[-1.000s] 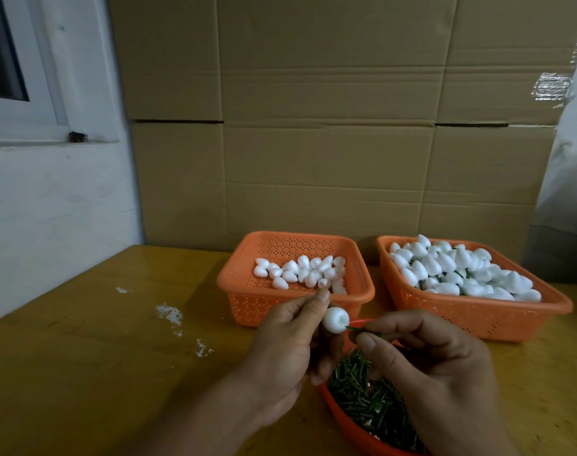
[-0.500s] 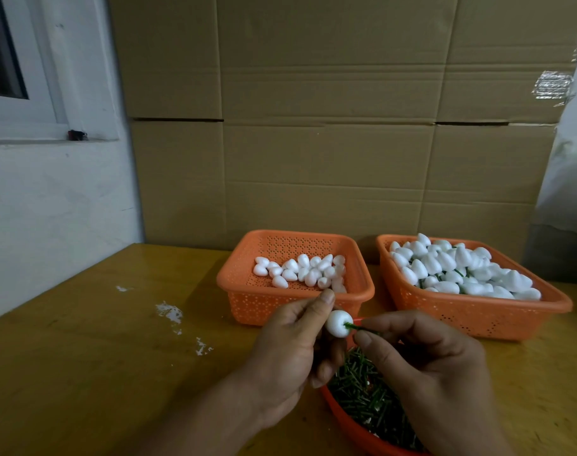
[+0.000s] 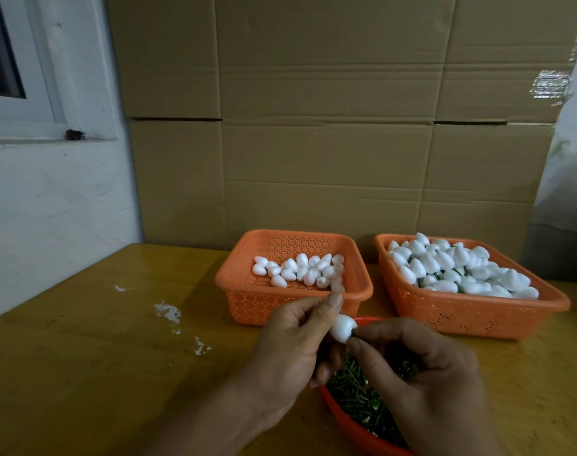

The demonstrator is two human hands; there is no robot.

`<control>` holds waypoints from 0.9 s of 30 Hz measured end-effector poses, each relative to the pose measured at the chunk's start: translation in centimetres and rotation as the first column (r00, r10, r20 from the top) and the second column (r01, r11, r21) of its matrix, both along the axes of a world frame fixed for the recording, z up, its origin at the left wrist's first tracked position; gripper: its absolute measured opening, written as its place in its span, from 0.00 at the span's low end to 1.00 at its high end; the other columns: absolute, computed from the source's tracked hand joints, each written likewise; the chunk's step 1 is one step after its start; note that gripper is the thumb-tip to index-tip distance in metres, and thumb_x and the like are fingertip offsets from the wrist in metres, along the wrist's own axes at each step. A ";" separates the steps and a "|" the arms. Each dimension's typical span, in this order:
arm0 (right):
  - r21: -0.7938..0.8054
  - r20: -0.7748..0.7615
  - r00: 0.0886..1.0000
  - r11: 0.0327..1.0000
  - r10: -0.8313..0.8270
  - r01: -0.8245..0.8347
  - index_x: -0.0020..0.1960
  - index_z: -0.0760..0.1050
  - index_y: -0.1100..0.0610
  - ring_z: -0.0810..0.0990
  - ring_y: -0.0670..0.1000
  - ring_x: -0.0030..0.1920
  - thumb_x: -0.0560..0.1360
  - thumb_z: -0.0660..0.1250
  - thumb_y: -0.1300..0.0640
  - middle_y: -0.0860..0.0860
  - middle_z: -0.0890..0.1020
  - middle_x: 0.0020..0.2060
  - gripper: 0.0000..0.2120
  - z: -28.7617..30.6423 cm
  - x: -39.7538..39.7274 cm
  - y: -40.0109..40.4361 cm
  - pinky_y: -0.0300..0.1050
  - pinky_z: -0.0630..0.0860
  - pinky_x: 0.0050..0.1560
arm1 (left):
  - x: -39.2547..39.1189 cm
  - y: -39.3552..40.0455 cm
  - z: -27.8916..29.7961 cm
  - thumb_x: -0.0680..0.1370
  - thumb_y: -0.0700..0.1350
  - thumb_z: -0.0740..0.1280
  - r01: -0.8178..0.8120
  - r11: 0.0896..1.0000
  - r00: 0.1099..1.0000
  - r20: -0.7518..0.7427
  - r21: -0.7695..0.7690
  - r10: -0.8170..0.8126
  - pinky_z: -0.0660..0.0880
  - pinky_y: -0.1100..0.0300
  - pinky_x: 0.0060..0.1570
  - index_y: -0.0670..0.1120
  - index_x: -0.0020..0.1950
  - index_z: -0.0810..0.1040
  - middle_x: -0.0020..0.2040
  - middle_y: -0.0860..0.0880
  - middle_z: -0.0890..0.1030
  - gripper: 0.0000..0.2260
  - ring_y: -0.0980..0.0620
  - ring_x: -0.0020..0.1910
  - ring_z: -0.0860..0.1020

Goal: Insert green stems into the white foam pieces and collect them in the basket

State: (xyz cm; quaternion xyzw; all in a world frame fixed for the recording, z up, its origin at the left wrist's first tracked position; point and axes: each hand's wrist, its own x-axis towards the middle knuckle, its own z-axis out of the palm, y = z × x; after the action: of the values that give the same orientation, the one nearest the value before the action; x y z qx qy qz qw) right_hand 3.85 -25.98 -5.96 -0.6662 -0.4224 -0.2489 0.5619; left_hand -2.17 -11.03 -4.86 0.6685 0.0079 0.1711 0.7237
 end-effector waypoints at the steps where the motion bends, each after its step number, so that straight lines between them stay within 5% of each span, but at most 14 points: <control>1: 0.001 -0.001 1.000 1.000 -0.007 0.007 0.44 0.83 0.44 0.81 0.45 0.29 0.67 0.77 0.56 0.43 0.83 0.32 0.09 0.0 0.0 0.0 0.42 0.77 0.30 | 0.0 0.0 0.1 0.74 0.62 0.66 0.004 1.000 1.000 0.010 -0.002 -0.004 0.63 0.65 0.21 0.41 0.42 0.79 0.27 0.47 0.74 0.23 0.55 0.21 0.68; 6: 0.005 -0.064 0.998 1.000 -0.021 0.021 0.44 0.83 0.43 0.81 0.44 0.28 0.68 0.79 0.60 0.42 0.84 0.31 0.14 -0.3 0.4 -0.3 0.39 0.77 0.28 | -0.3 0.3 0.4 0.77 0.56 0.71 0.102 0.993 0.993 0.059 -0.063 -0.099 0.65 0.66 0.25 0.47 0.43 0.84 0.31 0.48 0.76 0.13 0.55 0.26 0.71; 11: 0.007 -0.091 0.996 1.000 0.002 -0.001 0.45 0.83 0.42 0.82 0.40 0.30 0.67 0.74 0.50 0.38 0.84 0.33 0.07 0.2 0.3 -0.3 0.30 0.75 0.30 | -0.2 0.4 0.1 0.74 0.46 0.72 0.118 0.992 0.989 0.093 -0.046 -0.113 0.68 0.65 0.28 0.45 0.51 0.85 0.34 0.49 0.77 0.09 0.56 0.28 0.72; 15: 0.000 -0.093 0.996 1.000 0.013 -0.013 0.45 0.83 0.42 0.84 0.41 0.32 0.68 0.73 0.47 0.38 0.85 0.34 0.06 -0.1 0.4 -0.2 0.39 0.79 0.32 | 0.0 0.4 -0.1 0.75 0.50 0.72 0.036 0.995 0.989 0.138 0.092 -0.049 0.69 0.65 0.28 0.48 0.51 0.85 0.33 0.50 0.77 0.08 0.56 0.28 0.72; 27: -0.026 -0.128 0.991 0.999 0.034 -0.037 0.43 0.84 0.42 0.84 0.43 0.32 0.71 0.78 0.50 0.41 0.85 0.33 0.04 -0.4 0.3 -0.2 0.44 0.80 0.30 | -0.1 0.3 -0.4 0.77 0.57 0.68 -0.048 0.951 0.973 0.228 0.305 -0.024 0.71 0.65 0.33 0.51 0.49 0.80 0.33 0.55 0.77 0.11 0.58 0.31 0.73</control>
State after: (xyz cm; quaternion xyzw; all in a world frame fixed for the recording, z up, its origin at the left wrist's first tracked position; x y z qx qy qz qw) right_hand 4.16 -26.20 -6.36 -0.6810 -0.4009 -0.1898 0.5827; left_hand -2.26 -10.69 -5.27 0.7490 -0.0981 0.2507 0.6054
